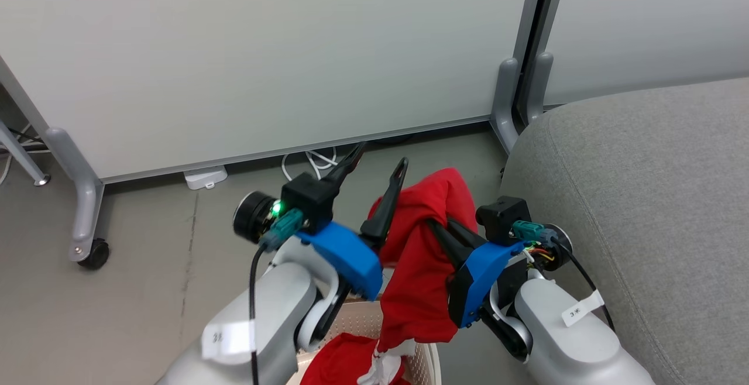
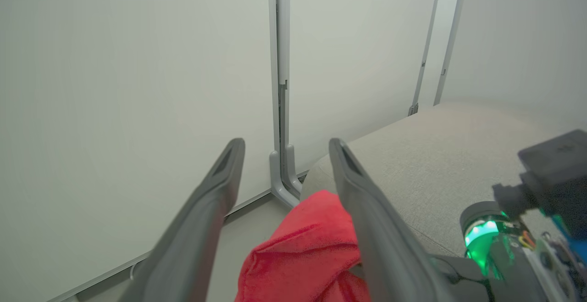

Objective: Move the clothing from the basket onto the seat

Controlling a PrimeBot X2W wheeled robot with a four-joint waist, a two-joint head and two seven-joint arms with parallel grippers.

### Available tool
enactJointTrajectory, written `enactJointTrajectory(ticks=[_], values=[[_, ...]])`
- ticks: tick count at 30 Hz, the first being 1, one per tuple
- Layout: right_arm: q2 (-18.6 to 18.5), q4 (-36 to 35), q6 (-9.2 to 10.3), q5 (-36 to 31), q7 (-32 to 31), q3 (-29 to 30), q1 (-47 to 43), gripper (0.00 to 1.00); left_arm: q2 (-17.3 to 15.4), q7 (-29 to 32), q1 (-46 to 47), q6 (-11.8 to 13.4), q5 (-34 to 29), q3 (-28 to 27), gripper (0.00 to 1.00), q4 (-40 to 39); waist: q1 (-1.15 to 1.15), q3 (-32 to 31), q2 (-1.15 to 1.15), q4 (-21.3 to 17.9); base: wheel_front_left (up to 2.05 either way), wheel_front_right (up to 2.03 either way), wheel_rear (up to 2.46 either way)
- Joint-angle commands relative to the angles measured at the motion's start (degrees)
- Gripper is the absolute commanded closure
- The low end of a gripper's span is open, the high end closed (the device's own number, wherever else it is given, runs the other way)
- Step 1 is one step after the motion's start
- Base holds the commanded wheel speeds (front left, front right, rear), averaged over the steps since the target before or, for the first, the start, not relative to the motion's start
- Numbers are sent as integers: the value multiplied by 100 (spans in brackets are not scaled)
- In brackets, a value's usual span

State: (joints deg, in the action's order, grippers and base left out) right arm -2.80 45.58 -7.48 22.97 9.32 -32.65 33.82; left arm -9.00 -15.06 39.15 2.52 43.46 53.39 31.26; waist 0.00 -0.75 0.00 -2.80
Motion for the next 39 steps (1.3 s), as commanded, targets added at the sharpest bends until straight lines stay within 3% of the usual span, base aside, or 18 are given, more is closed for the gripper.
enactJointTrajectory(ticks=[1,8,12,18,25,39], values=[[-17,-48,-3,-60,54,61,61,100,-209,-13,-426,69,-281,-254,0,-365,0,44,0,-10,0,0,0],[-16,-119,-3,-175,126,309,38,100,-710,-15,-1738,130,-1088,-1251,0,-1535,0,182,0,35,0,0,0],[-16,-181,-3,-284,153,516,11,100,-795,-15,-2599,125,-1486,-2027,0,-2107,0,252,0,76,0,0,0],[-16,-291,-3,-448,131,764,-91,100,-585,-16,-3555,-63,-1872,-3032,0,-2524,0,297,0,114,0,0,0],[-16,-396,-3,-528,84,886,-156,100,-304,-16,-3954,-456,-2230,-3745,0,-2532,0,305,0,112,0,0,0],[-16,-600,-3,-558,-64,899,-286,100,79,-16,-4069,-872,-2652,-4202,0,-2192,0,278,0,-16,0,0,0]])
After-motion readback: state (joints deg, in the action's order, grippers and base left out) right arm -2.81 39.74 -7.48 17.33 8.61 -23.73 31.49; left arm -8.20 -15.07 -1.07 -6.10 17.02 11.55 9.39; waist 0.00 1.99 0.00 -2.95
